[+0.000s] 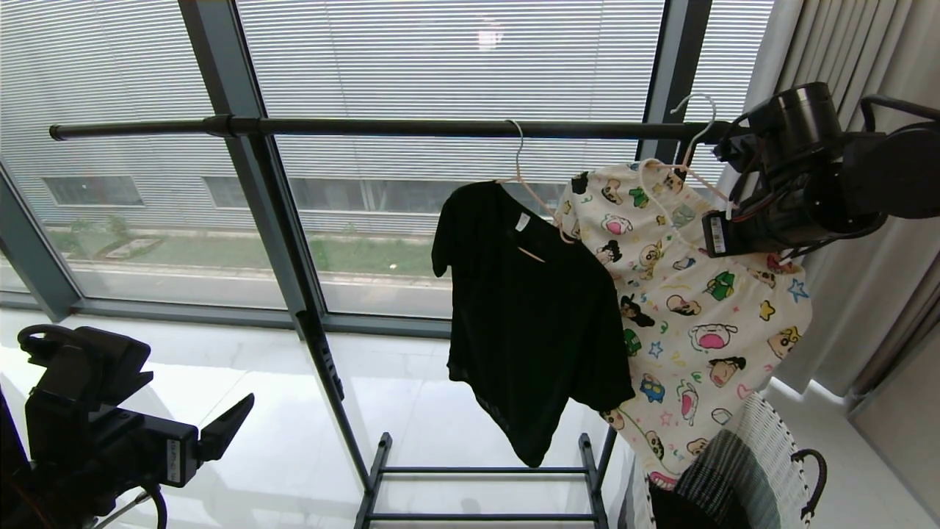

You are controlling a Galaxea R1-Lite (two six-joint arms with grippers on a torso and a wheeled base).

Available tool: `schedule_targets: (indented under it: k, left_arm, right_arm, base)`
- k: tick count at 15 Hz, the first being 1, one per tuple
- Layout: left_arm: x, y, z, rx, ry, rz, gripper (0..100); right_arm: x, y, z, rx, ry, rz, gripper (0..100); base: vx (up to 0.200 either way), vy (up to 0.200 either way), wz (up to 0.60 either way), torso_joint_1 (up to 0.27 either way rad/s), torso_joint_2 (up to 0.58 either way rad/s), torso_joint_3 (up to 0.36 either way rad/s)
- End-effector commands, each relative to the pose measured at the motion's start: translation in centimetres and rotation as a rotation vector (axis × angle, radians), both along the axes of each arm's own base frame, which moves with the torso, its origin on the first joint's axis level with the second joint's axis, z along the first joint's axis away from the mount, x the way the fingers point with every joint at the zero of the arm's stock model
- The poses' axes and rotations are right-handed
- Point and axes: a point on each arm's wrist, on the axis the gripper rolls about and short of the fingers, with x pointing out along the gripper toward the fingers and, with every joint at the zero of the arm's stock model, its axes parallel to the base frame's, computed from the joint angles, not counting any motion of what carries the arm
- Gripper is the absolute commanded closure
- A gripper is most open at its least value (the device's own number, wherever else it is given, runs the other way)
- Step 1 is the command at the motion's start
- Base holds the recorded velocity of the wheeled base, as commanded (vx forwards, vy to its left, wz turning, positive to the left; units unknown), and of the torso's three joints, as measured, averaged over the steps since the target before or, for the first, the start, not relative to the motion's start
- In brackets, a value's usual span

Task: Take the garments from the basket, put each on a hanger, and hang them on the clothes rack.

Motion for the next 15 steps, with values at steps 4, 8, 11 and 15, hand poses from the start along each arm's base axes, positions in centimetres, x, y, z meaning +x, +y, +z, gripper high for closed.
schedule_targets:
  k: [4, 8, 11, 15]
  left_arm:
    - [0.0, -0.1, 0.1, 0.000, -0.004, -0.004, 0]
    - [0.0, -0.1, 0.0, 0.002, -0.003, -0.006, 0]
    - [-0.1, -0.1, 0.1, 0.001, -0.004, -0.006, 0]
    - [-0.1, -0.1, 0.1, 0.003, -0.006, -0.007, 0]
  right_arm:
    - [0.2, 0.2, 0.0, -0.012, 0.000, 0.007, 100]
    - [-0.1, 1.1, -0.1, -0.012, 0.001, 0.036, 100]
    - [1.1, 1.8, -1.1, -0.037, 0.022, 0.048, 100]
    - [3.2, 2.7, -2.7, -0.061, 0.044, 0.048, 100]
  base:
    - [0.200, 0.000, 0.00, 0.001, 0.00, 0.004]
    - [0.050, 0.000, 0.00, 0.003, 0.00, 0.001]
    - [0.000, 0.000, 0.00, 0.000, 0.00, 0.000]
    - [0.000, 0.000, 0.00, 0.000, 0.00, 0.000]
